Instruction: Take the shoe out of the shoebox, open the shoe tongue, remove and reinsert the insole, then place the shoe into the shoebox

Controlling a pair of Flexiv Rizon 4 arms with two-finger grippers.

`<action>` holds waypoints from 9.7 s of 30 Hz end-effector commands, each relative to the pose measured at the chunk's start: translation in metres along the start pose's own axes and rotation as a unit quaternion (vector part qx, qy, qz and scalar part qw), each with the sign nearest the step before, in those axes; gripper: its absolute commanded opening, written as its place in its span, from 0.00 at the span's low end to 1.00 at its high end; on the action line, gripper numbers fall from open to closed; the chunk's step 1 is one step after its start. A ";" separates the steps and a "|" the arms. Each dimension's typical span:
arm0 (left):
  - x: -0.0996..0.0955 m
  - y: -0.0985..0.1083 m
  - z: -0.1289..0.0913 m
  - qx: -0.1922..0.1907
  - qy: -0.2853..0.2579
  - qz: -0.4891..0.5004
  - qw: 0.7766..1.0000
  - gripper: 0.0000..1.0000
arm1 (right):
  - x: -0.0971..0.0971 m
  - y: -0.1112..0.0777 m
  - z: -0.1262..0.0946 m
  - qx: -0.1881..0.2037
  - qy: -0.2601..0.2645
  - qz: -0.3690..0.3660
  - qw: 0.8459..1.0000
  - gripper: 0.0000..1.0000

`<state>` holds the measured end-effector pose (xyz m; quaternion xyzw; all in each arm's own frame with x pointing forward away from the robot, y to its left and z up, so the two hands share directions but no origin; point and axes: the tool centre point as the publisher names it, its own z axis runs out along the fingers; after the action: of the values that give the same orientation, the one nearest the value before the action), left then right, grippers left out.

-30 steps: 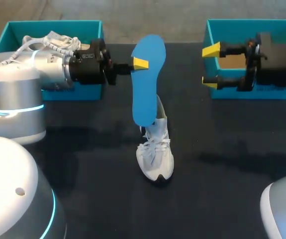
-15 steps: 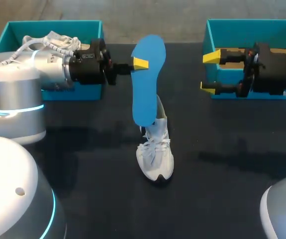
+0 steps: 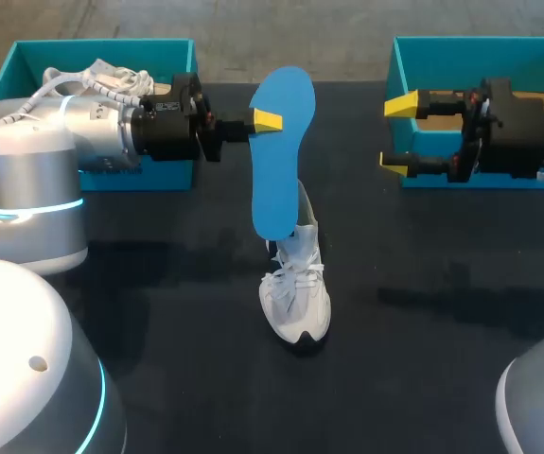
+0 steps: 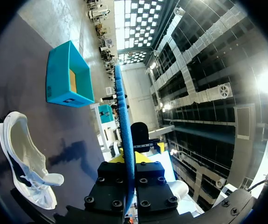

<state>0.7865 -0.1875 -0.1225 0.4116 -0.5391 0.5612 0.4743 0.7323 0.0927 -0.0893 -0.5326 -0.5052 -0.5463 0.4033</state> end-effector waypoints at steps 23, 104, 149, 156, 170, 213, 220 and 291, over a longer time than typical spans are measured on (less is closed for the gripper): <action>0.000 0.001 0.000 0.001 -0.001 0.000 1.000 0.00 | 0.000 0.001 0.002 0.000 -0.002 0.000 1.000 1.00; 0.003 -0.011 -0.005 -0.024 0.043 0.997 0.052 0.00 | 0.000 0.001 0.002 0.000 -0.002 0.000 1.000 1.00; 0.001 -0.017 -0.003 -0.005 0.030 0.999 0.026 0.00 | -0.002 0.006 0.015 0.006 -0.005 -0.001 1.000 1.00; -0.004 -0.015 0.004 0.010 0.039 0.999 0.031 0.00 | -0.007 0.016 0.050 0.027 -0.016 -0.002 1.000 1.00; -0.005 -0.015 0.026 0.021 0.059 0.998 0.030 0.00 | -0.006 0.017 0.082 0.045 -0.026 0.004 0.999 1.00; 0.002 -0.006 0.026 0.036 0.056 0.997 0.043 1.00 | -0.023 0.008 0.091 0.046 -0.023 0.017 0.999 0.00; 0.000 -0.011 0.008 0.017 0.075 0.996 0.046 1.00 | -0.023 0.010 0.086 0.043 -0.033 0.010 0.998 0.00; -0.036 -0.074 -0.078 -0.173 0.351 0.919 0.044 1.00 | -0.030 0.041 0.086 0.066 -0.102 -0.174 0.977 0.00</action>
<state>0.8688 -0.1153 -0.1482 -0.7557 -0.3333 0.5120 -0.2360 0.7904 0.1657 -0.1214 -0.4598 -0.6625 -0.5186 0.2841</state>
